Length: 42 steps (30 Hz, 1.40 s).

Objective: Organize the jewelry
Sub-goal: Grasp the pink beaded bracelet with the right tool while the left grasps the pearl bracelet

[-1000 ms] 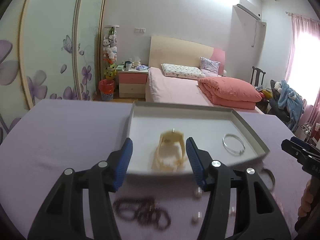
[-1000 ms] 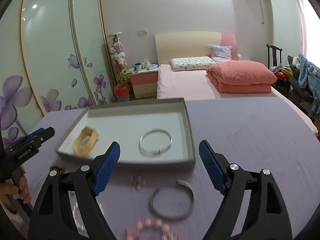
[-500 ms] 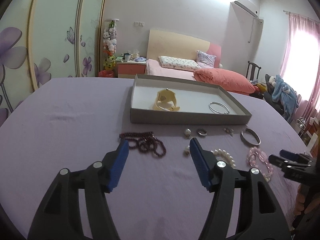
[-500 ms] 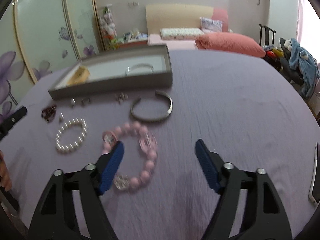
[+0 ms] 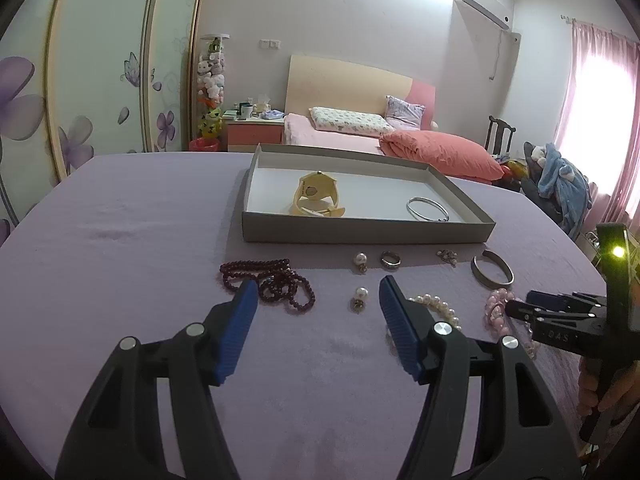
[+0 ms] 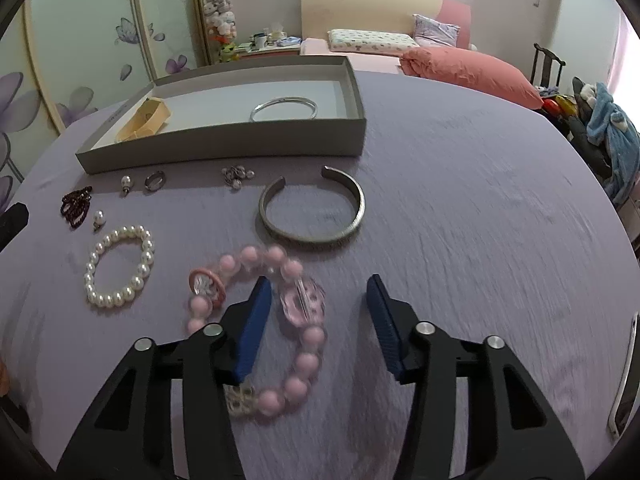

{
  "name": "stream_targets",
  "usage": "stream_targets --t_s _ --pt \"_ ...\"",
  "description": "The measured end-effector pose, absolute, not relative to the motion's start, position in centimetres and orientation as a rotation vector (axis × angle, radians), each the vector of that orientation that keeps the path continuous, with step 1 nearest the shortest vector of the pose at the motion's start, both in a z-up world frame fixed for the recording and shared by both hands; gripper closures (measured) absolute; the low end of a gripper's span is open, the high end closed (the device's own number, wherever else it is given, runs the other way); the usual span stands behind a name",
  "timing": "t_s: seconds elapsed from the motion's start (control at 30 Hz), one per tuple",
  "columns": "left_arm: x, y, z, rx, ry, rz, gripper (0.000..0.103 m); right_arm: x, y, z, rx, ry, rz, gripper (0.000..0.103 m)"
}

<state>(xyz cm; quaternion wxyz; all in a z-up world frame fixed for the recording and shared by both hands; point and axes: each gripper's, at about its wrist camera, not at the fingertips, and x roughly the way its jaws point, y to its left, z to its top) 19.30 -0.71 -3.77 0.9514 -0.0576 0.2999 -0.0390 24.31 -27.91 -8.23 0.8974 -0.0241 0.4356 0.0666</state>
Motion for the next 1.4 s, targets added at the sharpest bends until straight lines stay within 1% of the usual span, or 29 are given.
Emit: stream_targets --t_s 0.03,0.07,0.2,0.23,0.53,0.77,0.9,1.0,1.03,1.1,1.27,1.37,1.4 --pt "19.3 -0.8 -3.8 -0.116 0.611 -0.082 0.041 24.3 -28.0 -8.2 -0.048 0.901 0.145 0.074" --pt "19.3 -1.0 -3.8 -0.116 0.613 -0.086 0.041 24.3 -28.2 -8.1 -0.046 0.901 0.151 0.079" --pt "19.3 -1.6 -4.0 -0.106 0.624 -0.113 0.040 23.0 -29.0 -8.2 -0.042 0.900 0.150 0.079" --pt "19.3 -1.9 -4.1 -0.102 0.633 -0.124 0.037 22.4 -29.3 -8.2 -0.036 0.897 0.148 0.079" --pt "20.2 -5.8 -5.4 -0.037 0.731 -0.204 0.027 19.2 -32.0 -8.0 0.024 0.891 0.112 0.079" --pt "22.1 -8.5 -6.9 0.013 0.827 -0.201 0.026 18.4 -32.6 -8.0 0.045 0.887 0.101 0.079" --pt "23.1 -8.2 -7.3 -0.022 0.858 -0.176 0.027 18.4 -32.5 -8.1 0.033 0.883 0.102 0.079" --pt "23.5 -7.5 -7.1 -0.051 0.847 -0.161 0.031 18.5 -32.4 -8.1 0.024 0.878 0.105 0.079" --pt "23.7 -7.4 -7.1 -0.054 0.851 -0.157 0.035 18.5 -32.4 -8.1 0.024 0.878 0.105 0.079" --pt "24.0 -7.3 -7.2 -0.061 0.862 -0.155 0.039 18.4 -32.4 -8.1 0.024 0.875 0.104 0.079" --pt "24.5 -7.5 -7.9 -0.049 0.894 -0.155 0.063 18.4 -32.4 -8.2 0.022 0.874 0.104 0.078" --pt "24.6 -7.8 -8.0 -0.017 0.896 -0.146 0.069 18.4 -32.4 -8.2 0.018 0.875 0.105 0.078" --pt "24.6 -7.9 -8.0 -0.005 0.897 -0.143 0.073 18.3 -32.5 -8.1 0.018 0.875 0.106 0.078"
